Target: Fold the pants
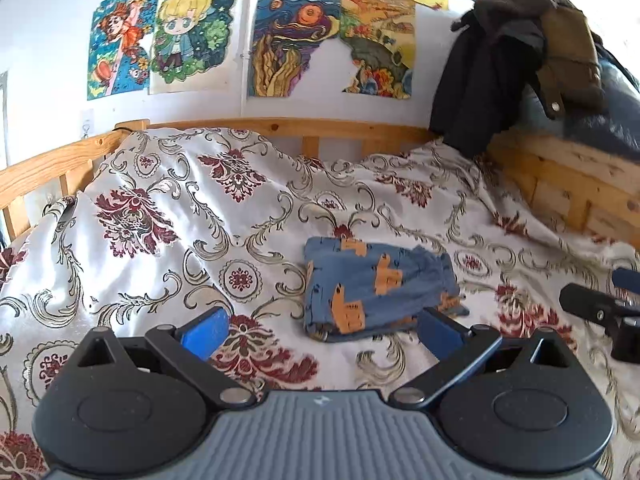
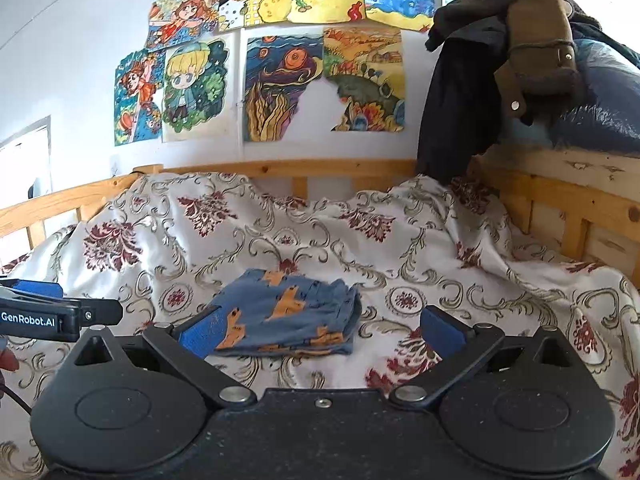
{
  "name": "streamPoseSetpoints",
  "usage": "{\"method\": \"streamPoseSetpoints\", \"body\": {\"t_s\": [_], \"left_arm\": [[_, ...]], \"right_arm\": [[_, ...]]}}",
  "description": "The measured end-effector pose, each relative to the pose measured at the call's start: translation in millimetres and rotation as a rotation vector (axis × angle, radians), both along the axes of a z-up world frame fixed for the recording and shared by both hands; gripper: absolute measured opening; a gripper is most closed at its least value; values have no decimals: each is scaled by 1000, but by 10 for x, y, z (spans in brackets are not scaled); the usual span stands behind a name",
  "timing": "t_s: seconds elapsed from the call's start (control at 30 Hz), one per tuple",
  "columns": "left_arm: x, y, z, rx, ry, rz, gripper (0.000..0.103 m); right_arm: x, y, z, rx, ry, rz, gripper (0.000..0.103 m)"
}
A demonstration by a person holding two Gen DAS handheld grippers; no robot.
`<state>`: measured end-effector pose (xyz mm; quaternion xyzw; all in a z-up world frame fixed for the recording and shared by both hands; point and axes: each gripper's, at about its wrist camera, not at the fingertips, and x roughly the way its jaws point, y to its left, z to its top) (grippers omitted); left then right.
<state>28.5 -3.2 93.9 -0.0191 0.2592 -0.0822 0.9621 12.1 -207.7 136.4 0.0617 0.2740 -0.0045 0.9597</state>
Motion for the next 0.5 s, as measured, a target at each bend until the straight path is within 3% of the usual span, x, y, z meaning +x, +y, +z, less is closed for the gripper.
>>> {"method": "streamPoseSetpoints", "body": {"t_s": [0.5], "left_arm": [[-46, 53, -179, 31, 38, 11, 103]], "right_arm": [[2, 69, -173, 37, 75, 24, 102]]}}
